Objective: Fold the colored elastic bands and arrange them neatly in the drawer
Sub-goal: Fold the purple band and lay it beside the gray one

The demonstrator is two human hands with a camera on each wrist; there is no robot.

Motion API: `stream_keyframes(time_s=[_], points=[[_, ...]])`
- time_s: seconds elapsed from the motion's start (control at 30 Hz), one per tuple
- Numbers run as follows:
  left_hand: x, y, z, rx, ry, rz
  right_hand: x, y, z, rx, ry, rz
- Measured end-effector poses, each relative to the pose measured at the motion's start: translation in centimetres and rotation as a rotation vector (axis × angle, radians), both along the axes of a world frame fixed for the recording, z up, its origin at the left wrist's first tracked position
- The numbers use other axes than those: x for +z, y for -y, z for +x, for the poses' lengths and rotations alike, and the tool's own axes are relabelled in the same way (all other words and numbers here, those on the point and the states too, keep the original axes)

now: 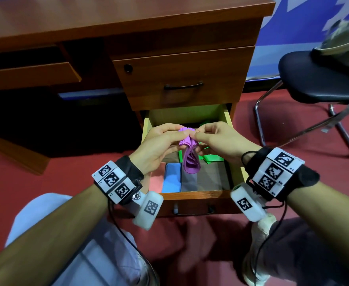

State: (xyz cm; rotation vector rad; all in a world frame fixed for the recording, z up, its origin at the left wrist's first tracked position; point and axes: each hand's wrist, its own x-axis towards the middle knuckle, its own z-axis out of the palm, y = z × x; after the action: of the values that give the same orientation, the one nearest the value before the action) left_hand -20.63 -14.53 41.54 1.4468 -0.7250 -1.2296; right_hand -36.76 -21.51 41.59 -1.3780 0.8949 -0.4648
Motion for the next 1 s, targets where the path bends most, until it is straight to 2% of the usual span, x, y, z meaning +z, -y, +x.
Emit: stream_keyframes(time_s=[0.3,0.47,0.6,0.73,1.0], points=[[-0.4,0.0,0.2,-0.039,-0.016,0.016,0.3,-0.2,0.2,0.014,0.013,0.058],[-0.3,-0.1,0.1,-0.127,-0.006,0.006,0.4,-0.4,0.5,0.026,-0.006,0.034],[-0.2,-0.1,0.1,-0.104,-0.005,-0.008,0.5,-0.5,0.5,0.034,0.033,0.052],[0.1,-0.1,0.5,-0.089,-0.044,-0.043,0.3,-0.7,0.5,0.058,0.035,-0.012],[0.6,-0.4,0.8,-0.138,-0.081,-0.111,1.0,-0.5,0.2,0.057,0.091,-0.010]])
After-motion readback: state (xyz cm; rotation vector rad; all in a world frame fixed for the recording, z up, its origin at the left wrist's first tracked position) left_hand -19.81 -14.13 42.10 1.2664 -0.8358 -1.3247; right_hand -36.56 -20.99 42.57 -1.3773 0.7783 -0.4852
